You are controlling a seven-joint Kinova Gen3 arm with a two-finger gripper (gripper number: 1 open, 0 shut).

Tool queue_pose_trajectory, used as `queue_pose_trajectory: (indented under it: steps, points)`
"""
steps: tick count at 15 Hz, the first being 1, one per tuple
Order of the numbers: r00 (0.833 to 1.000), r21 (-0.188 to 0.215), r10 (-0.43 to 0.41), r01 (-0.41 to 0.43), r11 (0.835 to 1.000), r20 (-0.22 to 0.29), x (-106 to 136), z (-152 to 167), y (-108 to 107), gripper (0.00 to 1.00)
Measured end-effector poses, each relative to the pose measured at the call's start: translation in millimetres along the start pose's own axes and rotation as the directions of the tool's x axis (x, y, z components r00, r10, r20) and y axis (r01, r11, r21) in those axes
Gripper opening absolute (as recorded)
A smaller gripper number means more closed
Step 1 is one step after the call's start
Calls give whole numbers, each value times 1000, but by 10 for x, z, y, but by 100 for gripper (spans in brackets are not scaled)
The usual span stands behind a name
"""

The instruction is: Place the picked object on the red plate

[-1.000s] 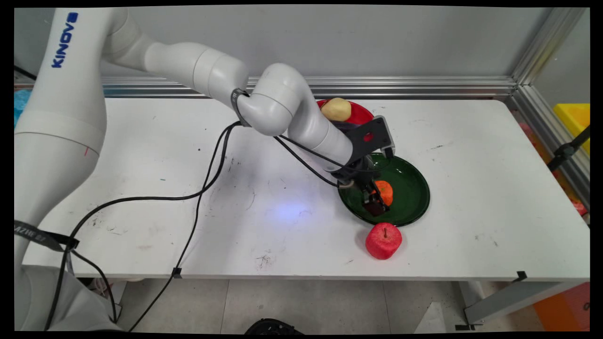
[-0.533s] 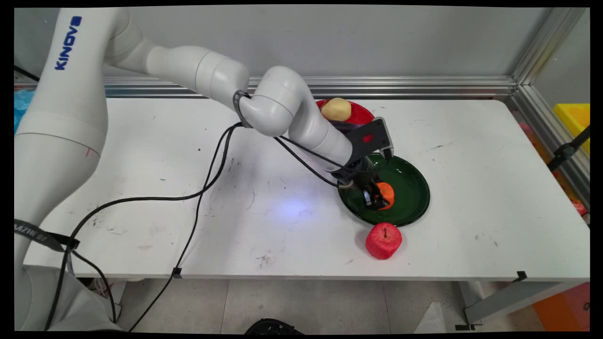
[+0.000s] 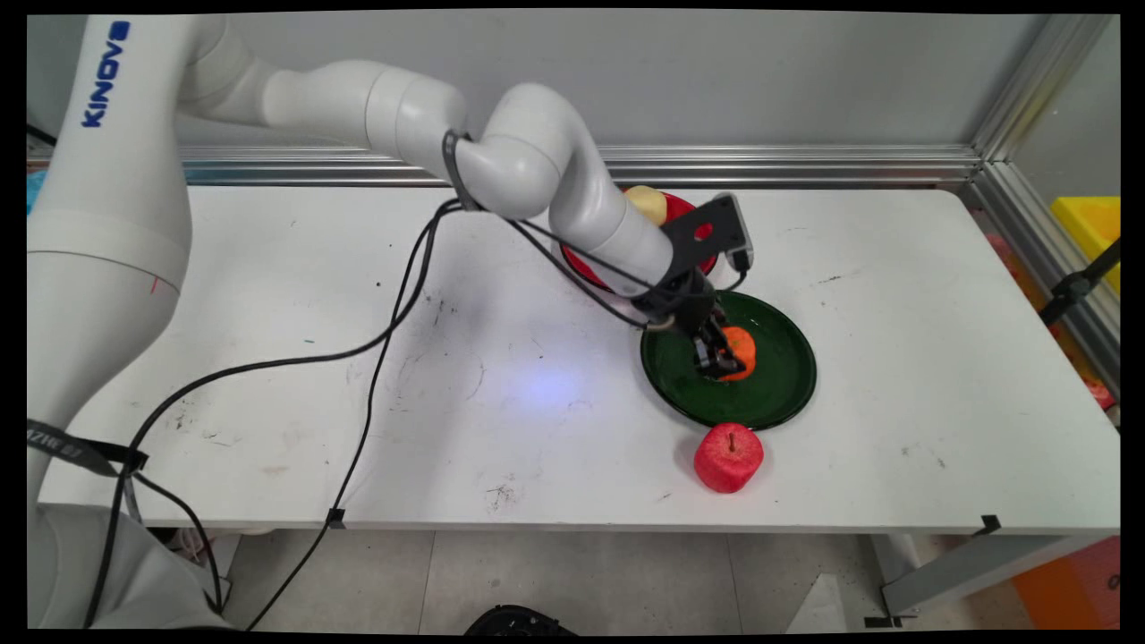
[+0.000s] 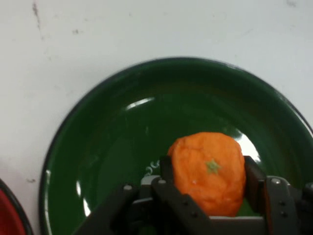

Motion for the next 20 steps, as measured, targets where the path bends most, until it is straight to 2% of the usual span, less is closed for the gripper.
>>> queue_pose_trajectory:
  steps: [4,8,17,20]
  points:
    - [1000,-15,10,-10,1000,2,89,-182,-181,0]
    - [999,-16,26,-26,1000,19,80,-320,-368,0]
    - [995,22,65,-67,998,71,-94,-550,-886,0]
    - [994,32,69,-72,997,79,-154,-570,-998,0]
